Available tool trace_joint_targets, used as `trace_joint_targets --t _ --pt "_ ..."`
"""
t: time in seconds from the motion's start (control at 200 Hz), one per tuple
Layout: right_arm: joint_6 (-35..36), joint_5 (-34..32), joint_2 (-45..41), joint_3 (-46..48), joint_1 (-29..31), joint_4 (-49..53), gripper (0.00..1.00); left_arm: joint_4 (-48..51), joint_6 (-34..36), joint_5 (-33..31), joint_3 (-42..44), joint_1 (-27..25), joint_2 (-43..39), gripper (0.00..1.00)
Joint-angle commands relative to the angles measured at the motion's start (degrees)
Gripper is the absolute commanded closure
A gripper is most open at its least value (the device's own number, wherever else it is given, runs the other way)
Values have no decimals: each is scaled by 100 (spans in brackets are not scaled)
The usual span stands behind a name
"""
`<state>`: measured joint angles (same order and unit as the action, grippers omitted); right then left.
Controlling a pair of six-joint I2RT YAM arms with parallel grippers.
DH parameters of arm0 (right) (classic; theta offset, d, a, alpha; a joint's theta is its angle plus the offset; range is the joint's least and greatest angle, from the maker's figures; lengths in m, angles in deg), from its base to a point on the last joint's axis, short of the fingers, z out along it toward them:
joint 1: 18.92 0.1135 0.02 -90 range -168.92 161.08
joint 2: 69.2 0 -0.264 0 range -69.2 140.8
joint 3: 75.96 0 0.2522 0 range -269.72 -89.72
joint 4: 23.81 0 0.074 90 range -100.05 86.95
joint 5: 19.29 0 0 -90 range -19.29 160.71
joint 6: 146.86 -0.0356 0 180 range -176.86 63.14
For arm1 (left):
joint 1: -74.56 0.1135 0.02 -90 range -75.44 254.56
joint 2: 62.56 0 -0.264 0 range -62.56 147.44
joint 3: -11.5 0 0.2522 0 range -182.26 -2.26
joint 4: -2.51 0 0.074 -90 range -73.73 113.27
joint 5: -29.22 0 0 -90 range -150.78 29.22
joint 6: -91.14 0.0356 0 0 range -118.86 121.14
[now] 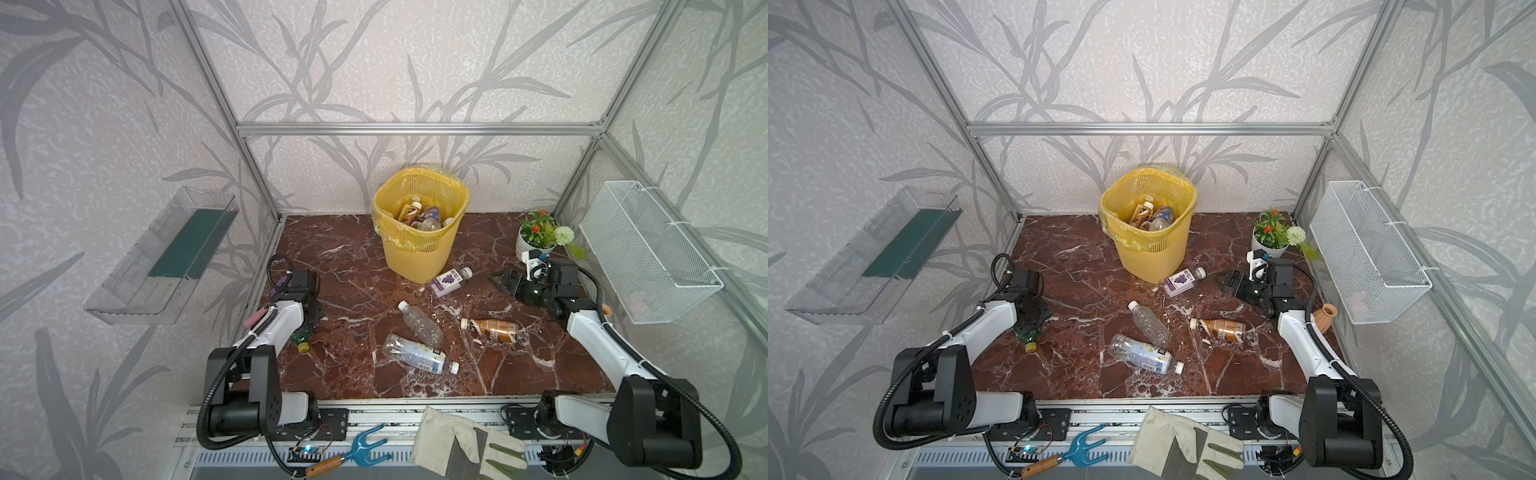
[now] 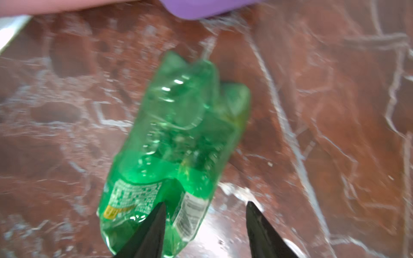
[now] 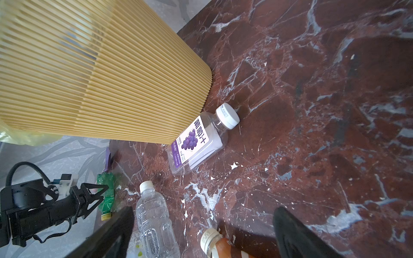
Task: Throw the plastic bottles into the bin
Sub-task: 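Lower the left gripper onto the green soda bottle and close on it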
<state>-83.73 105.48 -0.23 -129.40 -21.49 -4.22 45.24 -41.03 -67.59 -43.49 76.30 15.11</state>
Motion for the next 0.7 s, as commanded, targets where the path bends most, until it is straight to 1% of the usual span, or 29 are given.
trace_joint_targets --t 0.0,0.075,0.14,0.225,0.285,0.32,0.42,0.555,0.695 --pt "99 22 -67 -171 2 81 3 149 64 349 -171 -221 74 43" --pt "125 15 -94 -204 2 128 3 392 229 183 -329 -291 -32 43" --pt "130 -3 -129 -200 2 155 3 595 396 33 -437 -297 -249 40" --pt "90 -13 -172 -181 2 146 3 871 695 -203 -609 -296 -561 30" --pt "54 -11 -202 -150 2 108 3 1061 778 -446 -707 -286 -754 24" --pt "43 -4 -206 -138 2 84 3 1155 751 -612 -736 -274 -838 20" --pt "35 13 -200 -131 2 65 3 1161 524 -999 -622 -158 -975 14" --pt "72 30 -200 -188 2 108 2 1097 295 -831 -443 311 -786 13" --pt "86 31 -217 -195 2 129 3 771 348 -568 -380 609 -443 13"
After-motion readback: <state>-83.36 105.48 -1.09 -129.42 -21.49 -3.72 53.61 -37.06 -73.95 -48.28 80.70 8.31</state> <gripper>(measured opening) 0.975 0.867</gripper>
